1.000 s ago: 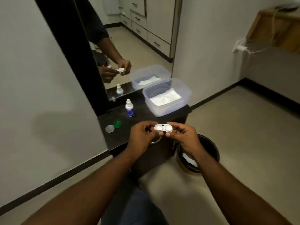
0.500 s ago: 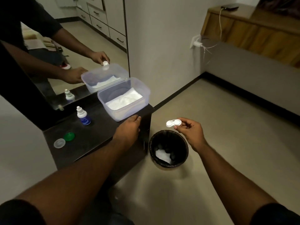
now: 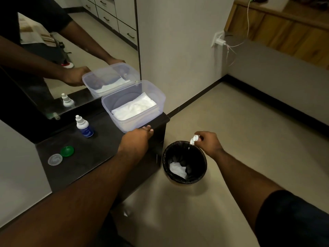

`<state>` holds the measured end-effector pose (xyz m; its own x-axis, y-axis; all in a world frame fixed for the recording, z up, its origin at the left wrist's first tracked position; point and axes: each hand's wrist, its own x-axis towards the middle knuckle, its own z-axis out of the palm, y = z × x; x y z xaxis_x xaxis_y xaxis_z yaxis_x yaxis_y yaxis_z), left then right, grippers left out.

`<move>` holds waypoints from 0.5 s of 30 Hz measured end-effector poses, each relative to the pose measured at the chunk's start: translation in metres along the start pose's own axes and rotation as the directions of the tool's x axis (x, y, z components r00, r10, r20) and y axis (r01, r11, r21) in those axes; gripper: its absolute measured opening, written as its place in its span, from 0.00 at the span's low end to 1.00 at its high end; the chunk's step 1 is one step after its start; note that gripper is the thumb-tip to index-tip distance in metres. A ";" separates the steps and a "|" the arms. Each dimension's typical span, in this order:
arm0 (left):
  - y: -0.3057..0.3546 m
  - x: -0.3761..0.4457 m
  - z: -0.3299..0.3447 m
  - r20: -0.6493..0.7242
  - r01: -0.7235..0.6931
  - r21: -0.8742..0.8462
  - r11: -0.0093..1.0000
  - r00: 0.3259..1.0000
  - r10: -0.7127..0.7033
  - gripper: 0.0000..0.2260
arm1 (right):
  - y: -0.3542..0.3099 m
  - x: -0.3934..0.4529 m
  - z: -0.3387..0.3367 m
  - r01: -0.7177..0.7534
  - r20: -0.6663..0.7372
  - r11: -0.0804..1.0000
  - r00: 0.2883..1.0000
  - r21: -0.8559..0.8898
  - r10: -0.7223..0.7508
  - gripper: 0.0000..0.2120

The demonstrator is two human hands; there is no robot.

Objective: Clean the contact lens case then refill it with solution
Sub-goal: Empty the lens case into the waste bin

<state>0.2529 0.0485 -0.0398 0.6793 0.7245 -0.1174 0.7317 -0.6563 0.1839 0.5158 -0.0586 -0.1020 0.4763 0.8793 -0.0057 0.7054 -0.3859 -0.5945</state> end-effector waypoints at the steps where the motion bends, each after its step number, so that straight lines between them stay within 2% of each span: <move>1: 0.000 0.000 0.000 0.006 0.000 0.004 1.000 1.000 0.000 0.31 | -0.002 0.004 0.002 0.007 0.031 0.997 1.000 -0.072 -0.005 0.10; 5: 0.001 -0.001 -0.002 -0.002 -0.014 0.033 0.999 1.000 0.014 0.30 | -0.015 0.016 0.006 0.150 0.204 0.918 0.976 -0.368 -0.078 0.03; 9: 0.002 -0.001 -0.002 0.010 0.003 0.019 1.000 1.000 -0.003 0.30 | -0.030 0.025 0.003 0.338 0.361 0.767 0.921 -0.545 -0.148 0.07; 11: 0.002 -0.001 -0.002 0.010 0.021 -0.002 1.000 1.000 -0.021 0.29 | -0.038 0.026 0.001 0.428 0.425 0.669 0.887 -0.608 -0.180 0.08; 15: 0.004 -0.001 -0.004 -0.001 0.005 -0.003 1.000 1.000 -0.005 0.28 | -0.054 0.027 -0.007 0.615 0.573 0.385 0.786 -0.688 -0.233 0.11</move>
<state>0.2545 0.0460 -0.0347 0.6752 0.7282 -0.1176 0.7353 -0.6518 0.1858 0.4940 -0.0158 -0.0640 -0.0902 0.9408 -0.3266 0.9256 0.2002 0.3211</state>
